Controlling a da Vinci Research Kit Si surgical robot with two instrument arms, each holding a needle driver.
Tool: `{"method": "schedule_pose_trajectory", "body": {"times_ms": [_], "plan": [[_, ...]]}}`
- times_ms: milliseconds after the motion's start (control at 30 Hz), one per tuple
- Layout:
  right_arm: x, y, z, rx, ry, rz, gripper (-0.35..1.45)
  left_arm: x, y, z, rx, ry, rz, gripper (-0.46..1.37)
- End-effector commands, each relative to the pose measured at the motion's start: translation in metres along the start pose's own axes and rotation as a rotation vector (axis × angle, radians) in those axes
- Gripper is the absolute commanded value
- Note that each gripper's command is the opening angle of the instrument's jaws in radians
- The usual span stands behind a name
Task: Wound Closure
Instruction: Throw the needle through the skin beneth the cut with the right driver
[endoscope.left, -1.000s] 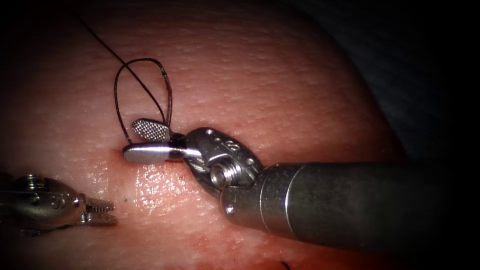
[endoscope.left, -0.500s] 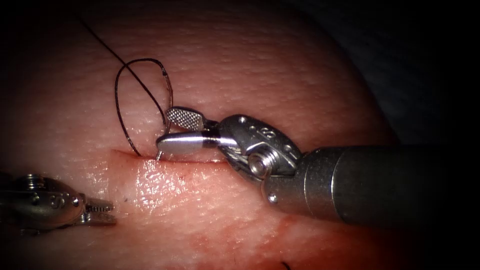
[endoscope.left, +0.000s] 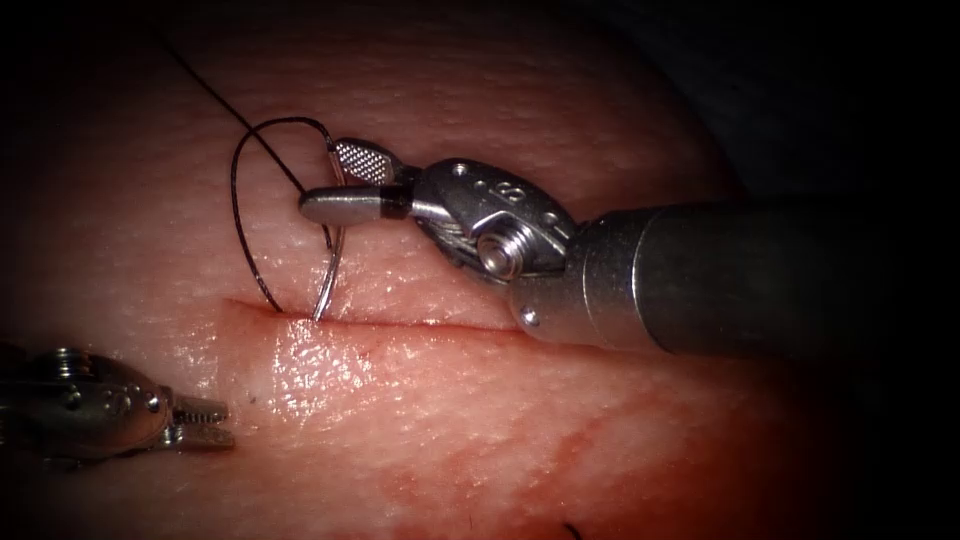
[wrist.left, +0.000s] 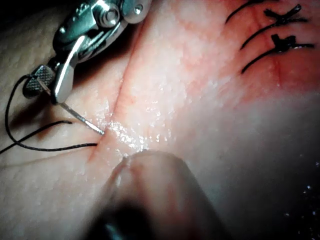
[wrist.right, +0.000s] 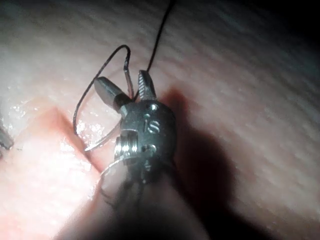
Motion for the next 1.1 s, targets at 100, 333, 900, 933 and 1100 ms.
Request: {"method": "schedule_pose_trajectory", "body": {"times_ms": [100,333,900,933,1100], "plan": [[-0.0006,0.0003,0.0003,-0.011,-0.023,-0.025,0.31,0.0,0.0,0.0,-0.001,0.0,0.0,0.04],[-0.0015,0.001,0.0004,-0.031,-0.041,-0.047,-0.24,-0.0001,0.0001,0.0,-0.001,0.0,0.0,0.03],[-0.0019,-0.0003,0.001,0.029,0.031,0.196,-0.35,0.0,0.0001,0.0,-0.001,0.0,-0.001,0.04],[-0.0021,-0.0003,0.0012,0.033,0.045,0.278,-0.35,0.0,0.0001,0.0,-0.001,0.0,-0.001,0.04],[-0.0029,-0.0008,0.0019,0.058,0.05,0.519,-0.35,-0.0001,0.0001,0.0,0.0,0.0,0.0,0.03]]}}
